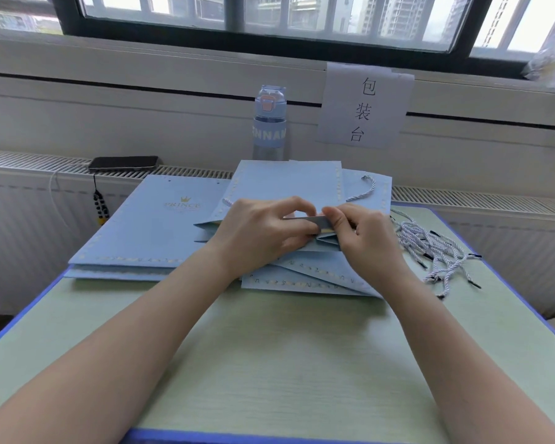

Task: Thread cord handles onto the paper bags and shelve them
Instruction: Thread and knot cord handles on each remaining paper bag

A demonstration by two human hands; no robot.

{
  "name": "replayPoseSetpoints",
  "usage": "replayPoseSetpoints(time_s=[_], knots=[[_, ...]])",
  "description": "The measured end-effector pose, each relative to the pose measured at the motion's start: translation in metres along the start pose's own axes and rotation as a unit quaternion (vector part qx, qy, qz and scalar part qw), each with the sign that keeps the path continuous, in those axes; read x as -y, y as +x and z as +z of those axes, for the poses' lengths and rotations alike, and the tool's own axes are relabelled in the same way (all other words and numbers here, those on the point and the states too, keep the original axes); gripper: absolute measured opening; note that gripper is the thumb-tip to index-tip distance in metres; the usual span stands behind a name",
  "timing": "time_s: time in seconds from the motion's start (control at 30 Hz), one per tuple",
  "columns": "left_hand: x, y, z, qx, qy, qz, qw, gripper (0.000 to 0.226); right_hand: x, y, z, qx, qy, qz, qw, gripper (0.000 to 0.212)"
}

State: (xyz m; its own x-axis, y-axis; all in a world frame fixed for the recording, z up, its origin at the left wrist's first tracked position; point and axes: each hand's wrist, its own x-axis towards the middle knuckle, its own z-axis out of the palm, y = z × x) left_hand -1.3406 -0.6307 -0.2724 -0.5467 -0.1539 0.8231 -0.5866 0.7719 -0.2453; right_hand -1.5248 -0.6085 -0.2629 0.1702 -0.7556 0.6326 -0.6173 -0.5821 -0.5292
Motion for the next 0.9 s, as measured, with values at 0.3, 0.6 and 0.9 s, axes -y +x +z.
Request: replayPoseSetpoints(time_s=[0.3, 0.6, 0.9], knots=[[0.007, 0.001, -0.009, 0.074, -0.057, -0.069, 0.993, 0.03, -0.007, 0.001, 0.001, -0.021, -0.016, -0.008, 1.0, 0.026], [0.028, -0.01, -0.015, 0.021, -0.002, -0.04, 0.999, 0.013, -0.015, 0.007, -0.018, 0.07, 0.067, 0.107, 0.99, 0.035], [0.014, -0.008, -0.002, 0.058, -0.053, -0.03, 0.996, 0.013, -0.013, 0.008, -0.02, 0.03, 0.221, 0.245, 0.944, 0.02]])
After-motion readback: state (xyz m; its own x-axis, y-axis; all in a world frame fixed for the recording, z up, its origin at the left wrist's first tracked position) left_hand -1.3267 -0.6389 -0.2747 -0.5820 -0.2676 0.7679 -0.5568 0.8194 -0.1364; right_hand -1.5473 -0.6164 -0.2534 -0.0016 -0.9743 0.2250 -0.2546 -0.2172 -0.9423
